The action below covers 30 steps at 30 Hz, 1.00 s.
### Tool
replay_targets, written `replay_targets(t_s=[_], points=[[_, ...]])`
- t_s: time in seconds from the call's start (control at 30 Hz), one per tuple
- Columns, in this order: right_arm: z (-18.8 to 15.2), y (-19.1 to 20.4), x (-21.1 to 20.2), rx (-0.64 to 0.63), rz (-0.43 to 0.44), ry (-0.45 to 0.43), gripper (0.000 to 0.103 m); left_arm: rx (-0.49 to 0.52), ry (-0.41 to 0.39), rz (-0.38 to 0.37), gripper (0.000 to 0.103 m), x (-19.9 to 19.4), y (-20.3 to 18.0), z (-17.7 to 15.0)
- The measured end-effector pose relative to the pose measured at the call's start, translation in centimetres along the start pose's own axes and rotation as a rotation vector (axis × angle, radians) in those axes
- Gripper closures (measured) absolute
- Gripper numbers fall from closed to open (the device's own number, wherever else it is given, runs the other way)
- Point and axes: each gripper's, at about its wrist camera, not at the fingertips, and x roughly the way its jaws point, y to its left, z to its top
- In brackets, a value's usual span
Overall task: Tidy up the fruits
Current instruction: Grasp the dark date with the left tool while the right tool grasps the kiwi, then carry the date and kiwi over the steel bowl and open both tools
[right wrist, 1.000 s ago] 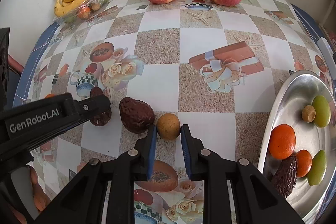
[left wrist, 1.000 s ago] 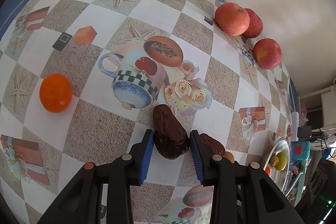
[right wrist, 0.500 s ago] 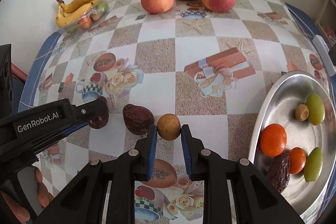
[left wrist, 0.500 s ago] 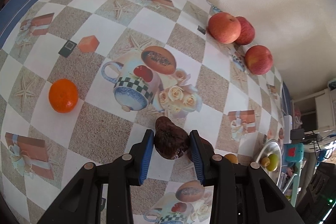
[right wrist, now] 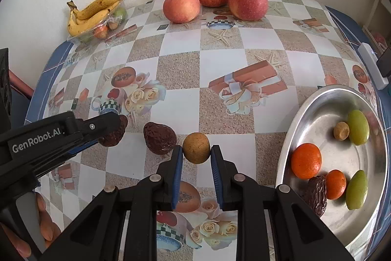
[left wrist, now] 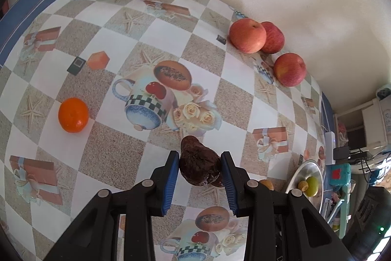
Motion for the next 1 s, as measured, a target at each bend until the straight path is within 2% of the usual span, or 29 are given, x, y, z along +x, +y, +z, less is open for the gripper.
replay_targets(t_s=[0.2,0.3,0.43,0.67,0.8,1.0], points=[[0.0,-0.8,-0.6,0.019,0.009,-0.008,0.079,0.042,0.008,-0.043,0.066,-0.3,-2.1,-0.6],[0.1,-1.8,-1.3,0.037,-0.008,-0.022,0.079,0.097,0.015,-0.056,0.066,-0.2,-4.1,-1.5],[0.1,-4.4,-2.5,0.088,-0.043,-0.040,0.079,0.206,0.034,-0.071,0.066,0.2,-7.9,-3.8],[-0.2,-9.8,-4.8,0.171,-0.155,-0.083,0.078,0.378,0.093,-0.123,0.066,1.6,-13.7,-8.4],[-0.8,-13.1,-6.0,0.229,-0.208,-0.101,0.078,0.419,0.121,-0.150,0.066,2.1,-15.3,-10.1],[-1.7,-16.5,-7.1,0.313,-0.199,-0.111,0.078,0.460,0.141,-0.159,0.064,2.5,-16.2,-11.1]])
